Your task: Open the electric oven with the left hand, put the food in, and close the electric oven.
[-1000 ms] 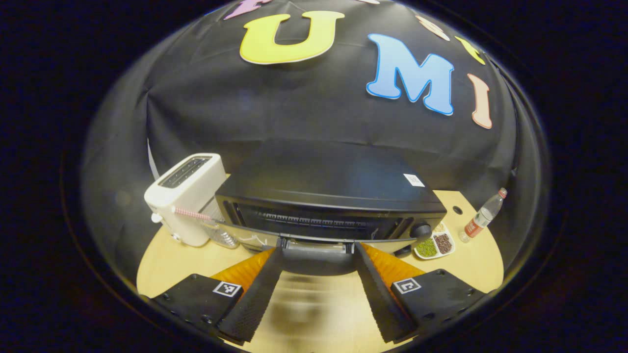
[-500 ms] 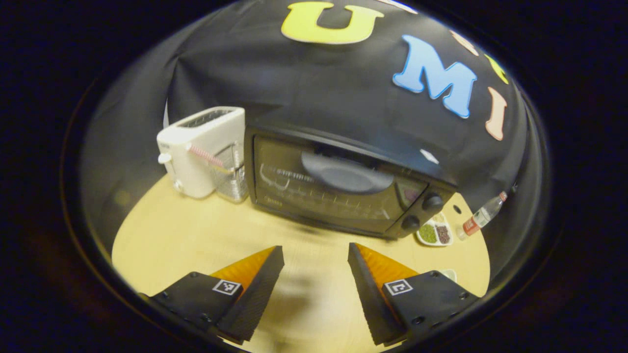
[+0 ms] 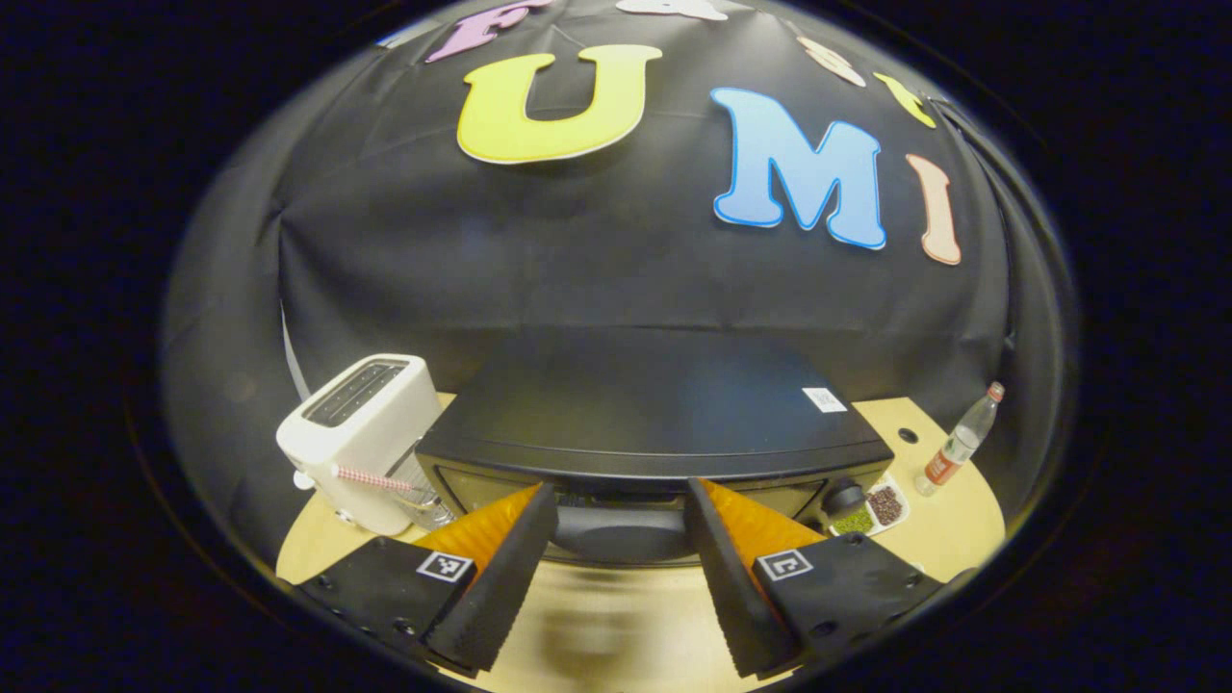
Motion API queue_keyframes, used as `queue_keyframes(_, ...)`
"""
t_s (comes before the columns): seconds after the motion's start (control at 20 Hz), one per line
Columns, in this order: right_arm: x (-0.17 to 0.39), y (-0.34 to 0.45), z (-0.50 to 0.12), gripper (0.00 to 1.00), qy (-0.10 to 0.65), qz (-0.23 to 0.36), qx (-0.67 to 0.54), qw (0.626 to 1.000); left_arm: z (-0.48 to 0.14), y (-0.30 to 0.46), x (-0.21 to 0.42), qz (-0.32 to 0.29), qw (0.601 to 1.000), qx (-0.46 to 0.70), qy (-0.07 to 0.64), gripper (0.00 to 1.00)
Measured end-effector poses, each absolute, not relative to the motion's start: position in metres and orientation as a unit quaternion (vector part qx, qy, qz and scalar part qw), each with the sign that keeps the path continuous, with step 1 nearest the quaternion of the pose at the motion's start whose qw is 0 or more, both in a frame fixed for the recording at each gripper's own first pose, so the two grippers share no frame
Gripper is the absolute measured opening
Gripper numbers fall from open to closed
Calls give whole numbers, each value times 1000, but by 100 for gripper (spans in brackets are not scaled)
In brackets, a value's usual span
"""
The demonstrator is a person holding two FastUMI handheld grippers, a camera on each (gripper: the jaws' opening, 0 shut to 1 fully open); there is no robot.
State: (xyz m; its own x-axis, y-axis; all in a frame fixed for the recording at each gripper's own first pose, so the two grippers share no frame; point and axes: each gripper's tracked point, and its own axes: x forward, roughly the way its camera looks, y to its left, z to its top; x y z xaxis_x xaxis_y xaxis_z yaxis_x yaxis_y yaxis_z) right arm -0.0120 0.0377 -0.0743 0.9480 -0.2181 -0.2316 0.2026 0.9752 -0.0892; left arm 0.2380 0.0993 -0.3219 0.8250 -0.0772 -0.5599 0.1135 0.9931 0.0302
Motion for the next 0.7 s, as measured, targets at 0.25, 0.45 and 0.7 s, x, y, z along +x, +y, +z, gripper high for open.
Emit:
queue_keyframes(0.25, -14, 36, -79, 98, 126, -116, -27, 985, -325, 101, 224, -44, 954, 48, 292, 93)
queue_keyframes(0.45, -8, 43, -84, 100, 130, -107, -24, 985, -331, 106, 188, -46, 952, 44, 298, 94)
queue_keyframes(0.7, 1, 59, -97, 97, 147, -89, -18, 985, -355, 112, 138, -67, 947, 28, 314, 93)
